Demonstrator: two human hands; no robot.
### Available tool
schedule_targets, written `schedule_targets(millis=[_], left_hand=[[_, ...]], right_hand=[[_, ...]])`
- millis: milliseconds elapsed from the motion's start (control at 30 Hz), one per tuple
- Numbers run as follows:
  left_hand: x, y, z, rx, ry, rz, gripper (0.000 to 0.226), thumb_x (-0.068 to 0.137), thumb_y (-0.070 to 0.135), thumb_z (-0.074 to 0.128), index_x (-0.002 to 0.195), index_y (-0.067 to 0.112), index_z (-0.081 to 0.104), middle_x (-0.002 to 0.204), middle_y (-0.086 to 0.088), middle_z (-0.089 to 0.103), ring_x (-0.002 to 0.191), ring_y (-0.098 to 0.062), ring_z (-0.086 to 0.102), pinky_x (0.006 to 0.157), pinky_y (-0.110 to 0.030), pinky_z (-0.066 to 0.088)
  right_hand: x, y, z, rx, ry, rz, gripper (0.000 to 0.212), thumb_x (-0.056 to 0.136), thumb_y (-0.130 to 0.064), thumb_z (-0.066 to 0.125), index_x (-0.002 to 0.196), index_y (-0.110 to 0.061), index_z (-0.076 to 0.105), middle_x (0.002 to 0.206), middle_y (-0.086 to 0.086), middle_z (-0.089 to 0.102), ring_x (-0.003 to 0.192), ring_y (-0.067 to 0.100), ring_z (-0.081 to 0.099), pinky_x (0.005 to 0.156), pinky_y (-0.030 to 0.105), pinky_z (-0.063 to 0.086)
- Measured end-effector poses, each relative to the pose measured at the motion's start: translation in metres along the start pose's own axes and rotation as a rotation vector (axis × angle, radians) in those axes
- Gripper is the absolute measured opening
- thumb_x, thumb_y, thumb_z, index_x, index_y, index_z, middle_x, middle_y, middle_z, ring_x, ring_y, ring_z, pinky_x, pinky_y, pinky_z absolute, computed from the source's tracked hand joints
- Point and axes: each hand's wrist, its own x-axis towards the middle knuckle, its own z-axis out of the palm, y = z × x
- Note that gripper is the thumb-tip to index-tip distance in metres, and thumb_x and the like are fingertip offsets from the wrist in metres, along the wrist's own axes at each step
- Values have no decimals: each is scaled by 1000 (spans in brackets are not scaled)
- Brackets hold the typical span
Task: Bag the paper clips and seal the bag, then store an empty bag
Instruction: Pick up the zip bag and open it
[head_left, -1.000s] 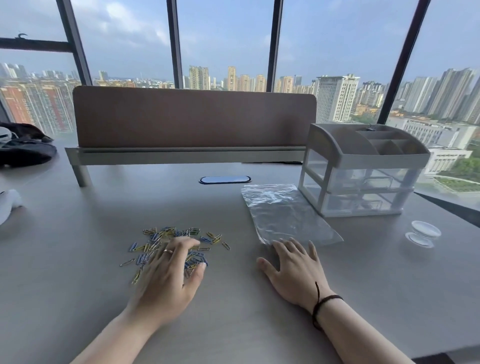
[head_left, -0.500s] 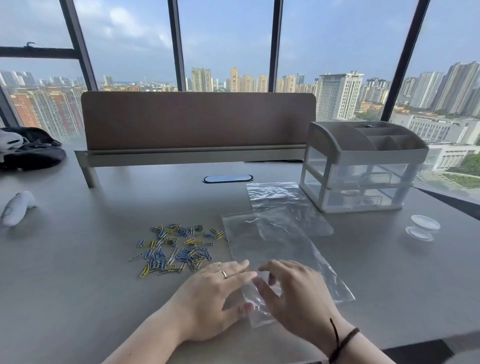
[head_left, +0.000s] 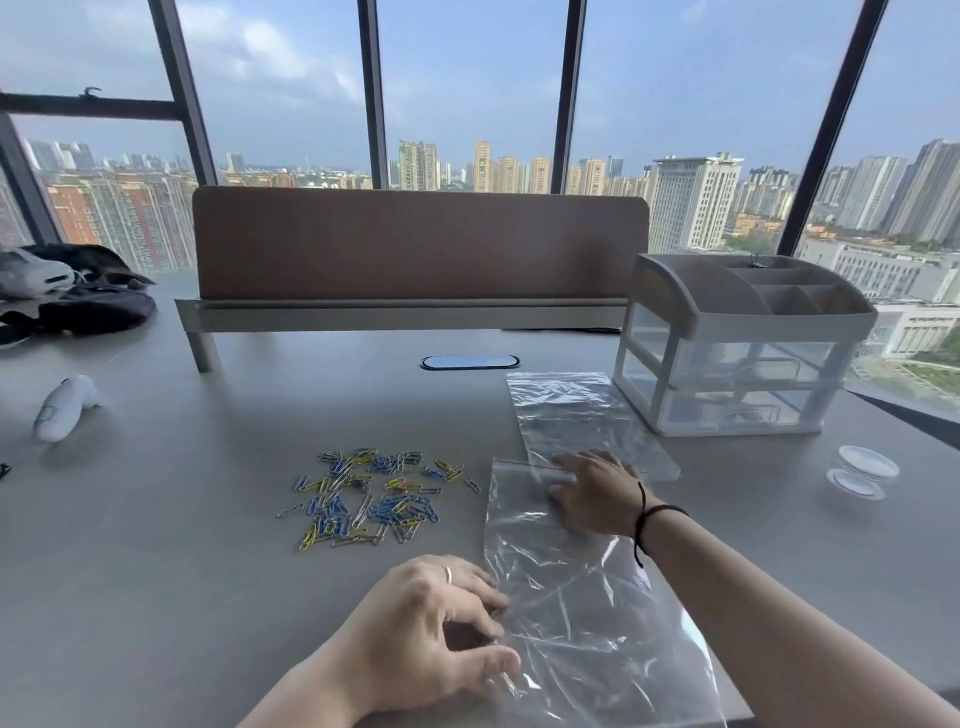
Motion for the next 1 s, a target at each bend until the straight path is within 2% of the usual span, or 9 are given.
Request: schedule_targets(millis=[167,267,367,500,567,633,833,967,1000], left_hand=[[0,3,-2,12,52,-8,34,75,63,75,80,29,78,98,23,76,103,11,61,91,-22,52],[1,4,-2,43,61,-17,31,74,59,77,77,29,75,96,22,75,100,11,61,90,-22,51],[1,3,-3,72,68,-39,27,77,55,75,78,28,74,91,21,74,95,9,62,87,-24,52],[-1,9,-8,40,104,-94,17,82,47,71,85,30,74,81,18,72,84,4,64,77,-26,54],[-3,12,-11,3,135,-131,16,83,46,70,85,31,74,76,17,71,78,1,64,73,-26,54],[-6,13,-14,-31,147,-174,16,84,47,69,85,31,74,73,17,70,75,-1,64,70,-27,55],[-23,24,-20,-100,113,-301,48,83,74,54,85,31,75,85,22,69,78,-7,62,65,-17,48],[-37,62,-29,-359,168,-371,70,79,81,48,79,16,73,56,12,60,51,-2,48,51,-21,36],[-40,72,-31,-442,179,-398,72,80,80,47,77,13,73,56,9,61,50,-7,49,51,-23,36]], right_hand=[[14,-4,6,-17,59,-53,25,88,-39,59,111,-33,66,137,-1,53,135,24,34,112,45,23],[16,-4,5,-5,123,-62,10,88,-31,60,95,-32,67,131,-2,57,132,23,37,108,44,24],[14,-3,6,0,195,-78,9,91,-30,58,93,-30,66,124,-3,61,127,23,42,103,43,27],[-1,-5,-5,124,290,-128,9,93,-23,51,90,-27,59,90,-4,71,91,25,63,78,35,45],[-13,-6,-12,165,295,-149,9,91,-23,51,87,-28,57,76,-7,69,74,21,63,65,35,52],[-27,-6,-20,213,287,-168,8,90,-23,56,84,-28,59,70,-8,68,68,17,63,62,33,53],[-80,-30,-44,753,80,-194,13,89,-6,68,77,-11,66,55,2,66,46,12,53,51,28,46],[-133,-64,-47,1010,8,-247,14,87,5,67,76,-4,67,56,8,66,46,15,55,50,29,48],[-148,-73,-43,1028,3,-265,14,86,4,69,75,-6,68,57,9,67,48,16,56,51,30,48]])
